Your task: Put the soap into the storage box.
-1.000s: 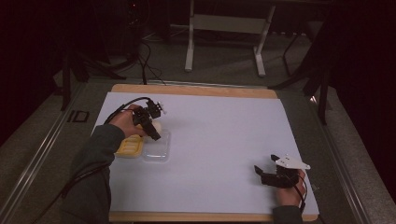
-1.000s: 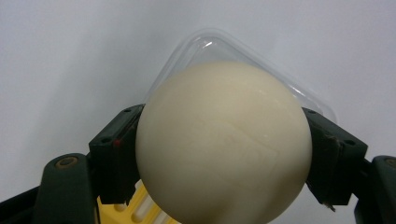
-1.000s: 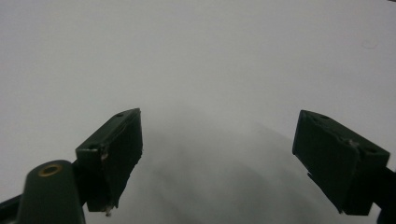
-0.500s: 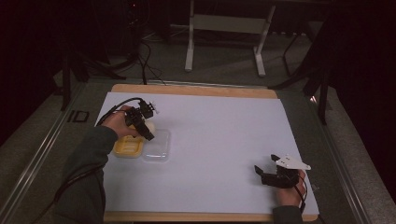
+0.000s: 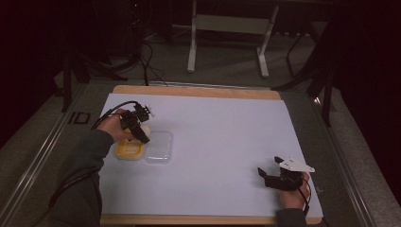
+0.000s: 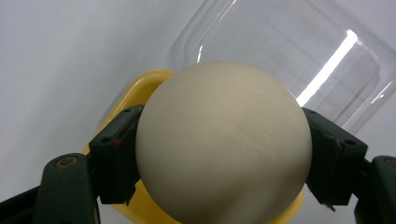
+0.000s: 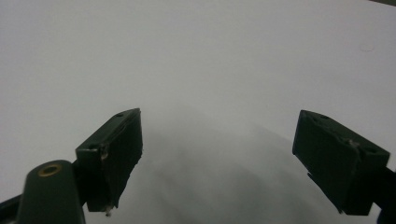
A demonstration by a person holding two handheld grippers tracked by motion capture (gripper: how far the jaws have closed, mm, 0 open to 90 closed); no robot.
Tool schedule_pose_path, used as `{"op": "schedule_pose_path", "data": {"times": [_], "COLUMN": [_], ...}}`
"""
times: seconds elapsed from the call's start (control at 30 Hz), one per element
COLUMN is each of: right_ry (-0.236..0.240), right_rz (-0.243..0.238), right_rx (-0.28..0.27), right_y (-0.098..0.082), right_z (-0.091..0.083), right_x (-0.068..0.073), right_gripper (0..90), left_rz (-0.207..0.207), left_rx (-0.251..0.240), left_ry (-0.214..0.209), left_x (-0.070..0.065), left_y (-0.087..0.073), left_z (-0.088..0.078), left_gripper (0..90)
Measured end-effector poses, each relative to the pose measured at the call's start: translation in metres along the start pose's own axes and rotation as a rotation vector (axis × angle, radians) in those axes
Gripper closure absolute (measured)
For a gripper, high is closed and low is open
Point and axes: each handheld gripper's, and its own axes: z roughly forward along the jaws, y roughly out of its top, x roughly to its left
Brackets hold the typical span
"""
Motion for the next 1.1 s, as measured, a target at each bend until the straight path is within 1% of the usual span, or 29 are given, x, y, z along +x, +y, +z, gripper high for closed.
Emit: {"op": "schedule_pose_path", "data": {"times": [0.03,0.1,0.23,0.33,0.47,0.57,0.7,0.93,1.1], "right_ry": [0.000,-0.001,-0.002,-0.002,-0.002,-0.002,-0.002,-0.004,-0.004], "right_rz": [0.000,0.000,-0.001,-0.002,-0.002,-0.001,0.000,-0.002,-0.002], "right_rx": [0.000,-0.001,-0.003,-0.003,-0.005,-0.005,-0.005,-0.008,-0.007], "right_y": [0.000,0.000,0.000,0.000,0.000,0.000,0.000,0.000,0.000], "right_z": [0.000,0.000,0.000,0.000,0.000,0.000,0.000,-0.001,0.000], "right_x": [0.000,0.000,0.000,0.000,0.000,0.000,0.000,0.000,0.000], "right_gripper": [15.9,15.9,15.9,15.9,15.9,15.9,15.9,15.9,15.9], "left_rz": [0.000,-0.021,-0.034,-0.035,-0.037,-0.049,-0.050,-0.062,-0.067], "left_rx": [0.000,-0.012,-0.010,-0.006,-0.015,-0.012,-0.005,0.000,0.015], "left_ry": [0.000,-0.016,-0.012,-0.009,-0.016,-0.009,-0.007,0.003,0.015], "left_x": [0.000,0.002,0.006,0.007,0.009,0.011,0.012,0.014,0.014], "left_y": [0.000,-0.004,-0.010,-0.013,-0.019,-0.023,-0.028,-0.032,-0.035], "left_z": [0.000,0.000,0.000,0.001,0.002,0.004,0.008,0.013,0.019], "left_gripper": [24.1,24.0,24.0,24.0,24.0,24.0,24.0,24.0,23.9]}}
